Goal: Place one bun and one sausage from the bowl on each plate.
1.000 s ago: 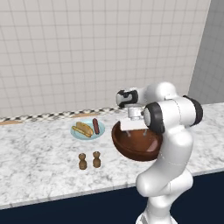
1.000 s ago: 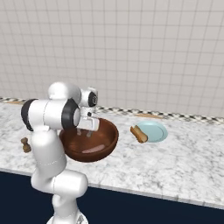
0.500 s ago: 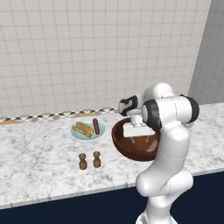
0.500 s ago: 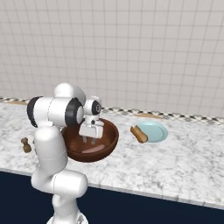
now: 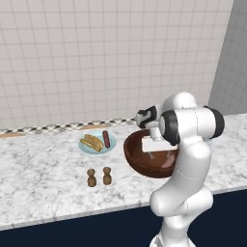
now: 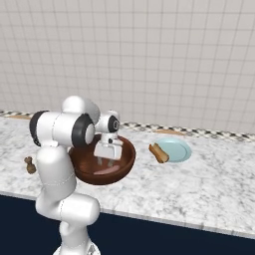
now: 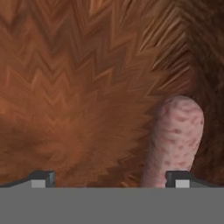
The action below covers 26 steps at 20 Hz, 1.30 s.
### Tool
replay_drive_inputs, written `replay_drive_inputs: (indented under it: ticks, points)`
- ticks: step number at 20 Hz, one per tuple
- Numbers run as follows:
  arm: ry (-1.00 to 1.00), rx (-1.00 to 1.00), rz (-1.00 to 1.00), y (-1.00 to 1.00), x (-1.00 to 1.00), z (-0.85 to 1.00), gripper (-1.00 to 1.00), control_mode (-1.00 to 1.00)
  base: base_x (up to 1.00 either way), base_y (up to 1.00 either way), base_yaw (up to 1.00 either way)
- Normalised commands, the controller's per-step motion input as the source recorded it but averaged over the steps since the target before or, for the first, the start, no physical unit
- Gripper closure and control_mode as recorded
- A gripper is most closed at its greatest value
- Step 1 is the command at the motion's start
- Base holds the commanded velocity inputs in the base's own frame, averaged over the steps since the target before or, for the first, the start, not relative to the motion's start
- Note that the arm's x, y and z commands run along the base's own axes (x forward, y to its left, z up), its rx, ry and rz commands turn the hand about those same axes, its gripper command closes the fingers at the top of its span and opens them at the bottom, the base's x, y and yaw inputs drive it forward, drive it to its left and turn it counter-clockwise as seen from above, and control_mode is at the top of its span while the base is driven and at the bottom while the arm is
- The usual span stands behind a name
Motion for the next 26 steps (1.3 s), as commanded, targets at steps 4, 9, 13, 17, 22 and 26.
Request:
replay_drive_inputs:
  ticks: [4,9,13,17,22,26]
  points:
    - [0.00,-0.05,0.00,-0.52,-0.44,-0.19,-1.00,-1.00,0.00,0.00,0.00]
    - [-0.02,-0.08,0.02,-0.34,-0.48,0.00,-1.00,-1.00,0.00,0.00,0.00]
    - [-0.11,-0.08,0.07,-0.05,-0.07,0.05,-1.00,-1.00,0.00,0.00,0.00]
    - [-0.31,-0.08,0.01,-0.09,-0.58,0.07,-1.00,-1.00,0.00,0.00,0.00]
    - [-0.06,-0.01,0.00,-0.22,-0.71,-0.15,-1.00,-1.00,0.00,0.00,0.00]
    - [-0.04,0.00,0.00,0.14,0.22,-0.12,-1.00,-1.00,0.00,0.00,0.00]
